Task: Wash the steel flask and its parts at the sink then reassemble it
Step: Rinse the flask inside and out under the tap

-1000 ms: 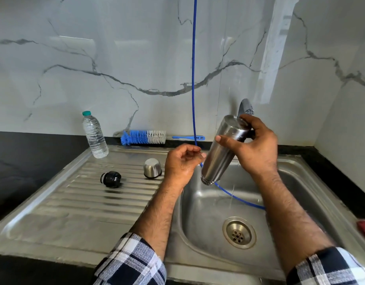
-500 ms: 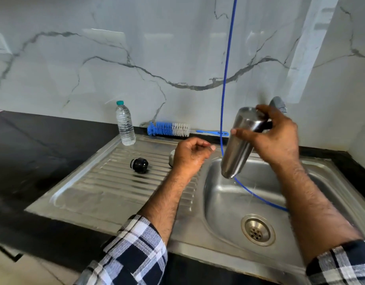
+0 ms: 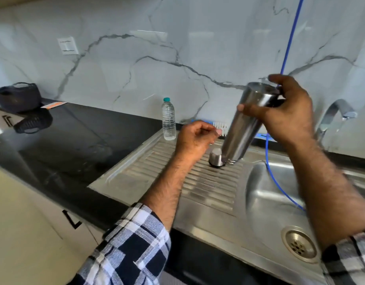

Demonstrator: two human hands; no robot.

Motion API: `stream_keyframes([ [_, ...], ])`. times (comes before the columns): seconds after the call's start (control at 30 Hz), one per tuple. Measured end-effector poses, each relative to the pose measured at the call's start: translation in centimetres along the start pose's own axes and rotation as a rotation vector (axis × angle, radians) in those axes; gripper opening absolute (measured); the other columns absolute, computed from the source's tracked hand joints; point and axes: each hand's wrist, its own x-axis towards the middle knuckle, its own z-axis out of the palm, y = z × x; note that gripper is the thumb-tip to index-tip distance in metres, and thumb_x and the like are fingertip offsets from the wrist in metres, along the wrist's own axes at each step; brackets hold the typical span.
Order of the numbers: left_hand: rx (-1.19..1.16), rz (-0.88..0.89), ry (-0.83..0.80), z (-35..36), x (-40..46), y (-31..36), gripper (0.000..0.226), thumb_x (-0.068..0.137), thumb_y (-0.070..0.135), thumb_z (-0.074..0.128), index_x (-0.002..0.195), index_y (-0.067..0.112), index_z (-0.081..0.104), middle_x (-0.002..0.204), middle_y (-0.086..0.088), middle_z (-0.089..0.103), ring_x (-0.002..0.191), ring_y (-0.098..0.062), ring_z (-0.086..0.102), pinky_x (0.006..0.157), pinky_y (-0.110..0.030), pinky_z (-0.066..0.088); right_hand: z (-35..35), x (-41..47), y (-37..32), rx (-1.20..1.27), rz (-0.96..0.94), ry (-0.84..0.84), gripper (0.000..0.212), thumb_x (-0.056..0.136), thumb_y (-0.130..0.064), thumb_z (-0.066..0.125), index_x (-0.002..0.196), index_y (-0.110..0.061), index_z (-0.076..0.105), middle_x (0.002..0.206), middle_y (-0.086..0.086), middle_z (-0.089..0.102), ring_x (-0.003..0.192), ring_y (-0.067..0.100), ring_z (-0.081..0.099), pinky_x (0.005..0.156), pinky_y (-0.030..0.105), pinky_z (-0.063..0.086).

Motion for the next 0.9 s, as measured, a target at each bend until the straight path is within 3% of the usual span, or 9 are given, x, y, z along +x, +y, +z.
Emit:
stream_keyframes([
  [0.13, 0.034, -0.001, 0.037, -6.8, 0.5, 1.1, 0.017, 0.086, 0.014, 0.086, 0.097, 0.007, 0.075, 0.089, -0.010, 0.076, 0.074, -0.008, 0.071, 0.062, -0.018, 0.051, 6.8, 0.4, -2.7, 0.155, -0.026, -0.102, 0.093, 0.047, -0.060, 0.096, 0.130, -0.030, 0.067, 0.102, -0.015, 0.070, 0.081, 0.008, 0.070, 0.085, 0.035, 0.063],
  [0.27, 0.140, 0.024, 0.047, -13.0, 0.4, 0.7, 0.049, 0.065, 0.037, 0.098, 0.105, 0.015, 0.077, 0.105, -0.009, 0.079, 0.096, -0.024, 0.075, 0.082, -0.035, 0.060, 13.1, -0.6, -5.4, 0.140, -0.110, -0.263, 0.097, 0.050, -0.054, 0.099, 0.136, -0.025, 0.064, 0.109, -0.010, 0.069, 0.086, 0.010, 0.070, 0.086, 0.029, 0.061],
  [0.37, 0.200, 0.026, 0.059, -16.5, 0.0, 0.3, 0.061, 0.056, 0.038, 0.102, 0.107, 0.018, 0.077, 0.107, -0.009, 0.079, 0.102, -0.036, 0.075, 0.092, -0.049, 0.063, 16.5, -1.4, -7.1, 0.115, -0.166, -0.371, 0.092, 0.058, -0.048, 0.102, 0.137, -0.021, 0.064, 0.110, -0.013, 0.065, 0.090, 0.008, 0.068, 0.088, 0.026, 0.058],
  [0.63, 0.284, -0.034, 0.167, -20.5, 0.6, -3.0, 0.062, 0.052, 0.032, 0.104, 0.105, 0.018, 0.076, 0.102, -0.010, 0.079, 0.095, -0.034, 0.077, 0.088, -0.053, 0.064, 22.0, -3.3, -7.6, 0.082, -0.156, -0.493, 0.089, 0.061, -0.049, 0.101, 0.137, -0.021, 0.063, 0.122, -0.004, 0.072, 0.103, 0.016, 0.070, 0.096, 0.042, 0.060],
  [0.77, 0.353, -0.064, 0.174, -20.4, 0.8, -4.3, 0.053, 0.062, 0.018, 0.102, 0.107, 0.018, 0.074, 0.101, -0.002, 0.078, 0.087, -0.019, 0.078, 0.077, -0.035, 0.065, 22.8, -3.6, -6.6, 0.041, -0.124, -0.520, 0.089, 0.067, -0.047, 0.099, 0.141, -0.018, 0.060, 0.127, -0.001, 0.071, 0.105, 0.016, 0.067, 0.096, 0.037, 0.058],
  [0.9, 0.370, -0.096, 0.165, -20.5, 1.0, -5.3, 0.054, 0.060, 0.018, 0.103, 0.106, 0.020, 0.075, 0.101, -0.001, 0.078, 0.086, -0.019, 0.078, 0.080, -0.041, 0.067, 23.5, -3.9, -5.5, 0.041, -0.100, -0.518, 0.089, 0.068, -0.044, 0.098, 0.143, -0.017, 0.059, 0.129, 0.000, 0.071, 0.103, 0.014, 0.065, 0.093, 0.031, 0.056],
])
